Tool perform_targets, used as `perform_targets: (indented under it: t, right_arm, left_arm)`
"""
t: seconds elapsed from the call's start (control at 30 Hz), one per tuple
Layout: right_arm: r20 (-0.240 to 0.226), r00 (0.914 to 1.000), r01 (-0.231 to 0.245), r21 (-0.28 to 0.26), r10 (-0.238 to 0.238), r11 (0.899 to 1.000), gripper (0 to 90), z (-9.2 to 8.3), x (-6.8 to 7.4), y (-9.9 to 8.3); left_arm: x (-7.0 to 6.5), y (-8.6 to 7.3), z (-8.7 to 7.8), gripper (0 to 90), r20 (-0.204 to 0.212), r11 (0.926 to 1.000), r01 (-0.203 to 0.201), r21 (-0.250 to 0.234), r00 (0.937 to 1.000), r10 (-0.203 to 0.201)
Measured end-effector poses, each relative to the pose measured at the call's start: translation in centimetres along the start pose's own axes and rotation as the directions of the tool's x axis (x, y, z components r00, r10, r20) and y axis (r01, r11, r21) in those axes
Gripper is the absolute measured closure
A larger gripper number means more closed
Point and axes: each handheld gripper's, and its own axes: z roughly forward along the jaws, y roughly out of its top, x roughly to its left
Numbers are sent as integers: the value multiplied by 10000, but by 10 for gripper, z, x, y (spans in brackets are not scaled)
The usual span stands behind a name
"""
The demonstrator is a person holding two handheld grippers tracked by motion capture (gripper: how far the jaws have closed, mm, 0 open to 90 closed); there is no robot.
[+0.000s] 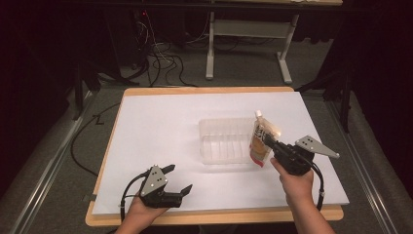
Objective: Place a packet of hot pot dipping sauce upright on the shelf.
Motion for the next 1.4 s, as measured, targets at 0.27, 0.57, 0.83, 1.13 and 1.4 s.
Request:
perform_targets:
  t: [0.27, 0.57, 0.83, 1.13, 1.4]
  right_arm:
    - [228, 9997, -28, 54, 27, 10000, 900, 18, -6, 5]
    - [426, 9990, 106, 190, -114, 9998, 900, 37, -10, 11]
    - [704, 9967, 385, 275, -403, 9989, 900, 51, -13, 17]
    - [969, 9940, 471, 386, -507, 9981, 900, 63, -15, 13]
    - [1046, 9928, 549, 418, -590, 9976, 900, 67, -14, 8]
  left_arm:
    - [0, 0, 0, 150, 35, 10000, 32, -48, 10000, -32]
    - [-1, 0, -1, 150, 51, 10000, 32, -13, 10000, -32]
    - [0, -1, -1, 150, 51, 10000, 1, -10, 10000, -1]
    - [0, -1, -1, 150, 74, 10000, -7, 29, 10000, 7]
    - [1, -1, -1, 150, 109, 10000, 9, 68, 9999, -10]
